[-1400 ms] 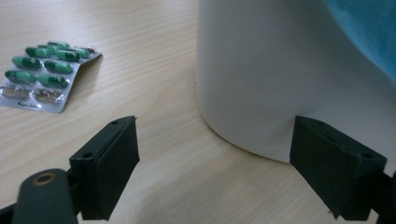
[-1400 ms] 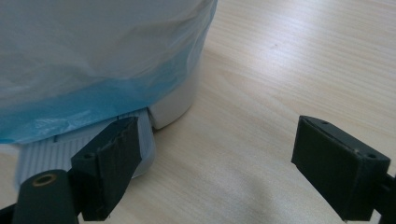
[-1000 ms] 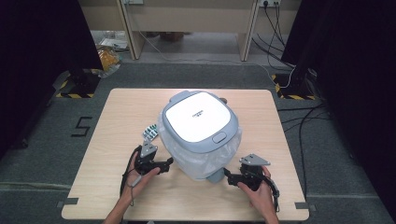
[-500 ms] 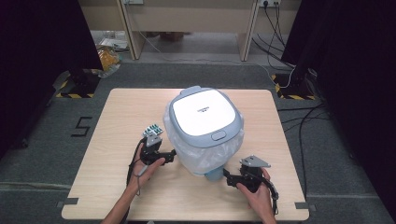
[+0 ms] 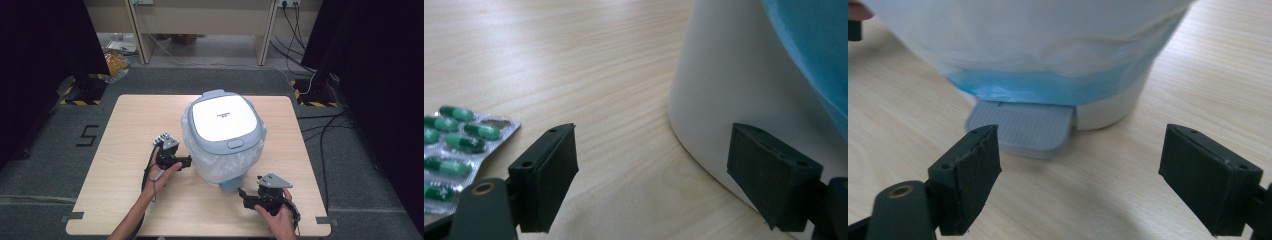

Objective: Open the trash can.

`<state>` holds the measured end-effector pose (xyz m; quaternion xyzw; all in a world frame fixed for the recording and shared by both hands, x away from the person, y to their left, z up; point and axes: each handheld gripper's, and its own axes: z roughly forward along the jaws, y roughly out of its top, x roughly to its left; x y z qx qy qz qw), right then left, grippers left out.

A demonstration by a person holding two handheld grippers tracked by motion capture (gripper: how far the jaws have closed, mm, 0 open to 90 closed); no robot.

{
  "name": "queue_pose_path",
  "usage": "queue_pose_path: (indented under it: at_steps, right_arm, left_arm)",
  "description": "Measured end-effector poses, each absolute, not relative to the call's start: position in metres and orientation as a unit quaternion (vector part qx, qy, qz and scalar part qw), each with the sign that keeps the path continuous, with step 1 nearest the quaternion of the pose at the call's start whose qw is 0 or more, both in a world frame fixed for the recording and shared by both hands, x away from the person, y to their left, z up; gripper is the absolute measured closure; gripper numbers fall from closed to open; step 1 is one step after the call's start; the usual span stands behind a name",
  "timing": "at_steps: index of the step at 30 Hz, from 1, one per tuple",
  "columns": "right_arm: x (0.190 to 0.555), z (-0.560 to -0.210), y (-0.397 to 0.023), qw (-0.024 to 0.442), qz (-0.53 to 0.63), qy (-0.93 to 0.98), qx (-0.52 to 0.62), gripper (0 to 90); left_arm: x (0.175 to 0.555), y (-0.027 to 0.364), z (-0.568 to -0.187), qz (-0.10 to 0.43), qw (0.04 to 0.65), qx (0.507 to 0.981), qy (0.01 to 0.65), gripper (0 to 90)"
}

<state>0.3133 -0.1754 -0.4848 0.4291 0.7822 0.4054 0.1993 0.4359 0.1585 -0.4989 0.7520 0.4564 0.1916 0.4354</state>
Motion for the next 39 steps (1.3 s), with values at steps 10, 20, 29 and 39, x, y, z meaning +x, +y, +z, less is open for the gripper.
queue_pose_path:
  at_steps: [10,20,29,39]
  right_arm:
    - [0.309,-0.485,-0.155,0.184,0.416,0.794,0.405,20.8]
    - [0.312,-0.496,-0.132,0.167,0.420,0.810,0.373,24.2]
    - [0.312,-0.501,-0.127,0.170,0.425,0.809,0.368,24.3]
    - [0.307,-0.506,-0.118,0.214,0.392,0.827,0.342,23.8]
  left_arm:
    - [0.449,0.153,-0.498,0.183,0.435,0.756,0.453,19.7]
    - [0.429,0.168,-0.491,0.195,0.429,0.769,0.431,17.5]
    - [0.401,0.194,-0.509,0.210,0.391,0.787,0.429,17.4]
    - [0.397,0.225,-0.523,0.244,0.354,0.777,0.459,17.4]
